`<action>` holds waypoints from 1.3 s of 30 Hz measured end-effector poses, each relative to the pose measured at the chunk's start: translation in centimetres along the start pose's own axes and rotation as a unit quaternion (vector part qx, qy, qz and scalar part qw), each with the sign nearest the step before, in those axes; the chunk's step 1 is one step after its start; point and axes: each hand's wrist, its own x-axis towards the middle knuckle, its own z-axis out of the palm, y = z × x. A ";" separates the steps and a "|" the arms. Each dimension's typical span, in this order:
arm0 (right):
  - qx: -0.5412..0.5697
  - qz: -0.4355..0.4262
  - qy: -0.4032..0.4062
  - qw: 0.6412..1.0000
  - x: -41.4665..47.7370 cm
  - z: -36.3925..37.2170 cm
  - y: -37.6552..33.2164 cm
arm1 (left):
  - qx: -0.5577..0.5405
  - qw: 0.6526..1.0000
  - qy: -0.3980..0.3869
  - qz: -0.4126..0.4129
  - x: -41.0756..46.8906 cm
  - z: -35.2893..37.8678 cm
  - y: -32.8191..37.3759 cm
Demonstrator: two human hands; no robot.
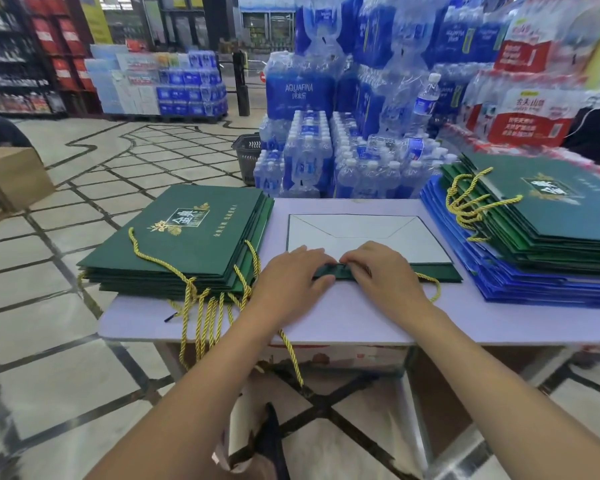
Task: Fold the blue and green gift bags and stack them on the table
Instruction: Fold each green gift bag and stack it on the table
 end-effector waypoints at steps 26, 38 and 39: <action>0.027 -0.017 0.022 0.999 -0.7 -0.2 -0.9 | 0.006 0.999 0.000 -0.034 0.0 1.0 -0.9; -0.001 -0.061 0.097 0.993 -0.9 -0.2 -1.0 | 0.047 0.997 0.029 -0.059 0.1 0.7 -0.7; -0.008 -0.072 0.134 0.988 -1.0 -0.4 -1.1 | 0.051 0.996 0.033 -0.060 0.1 0.6 -0.7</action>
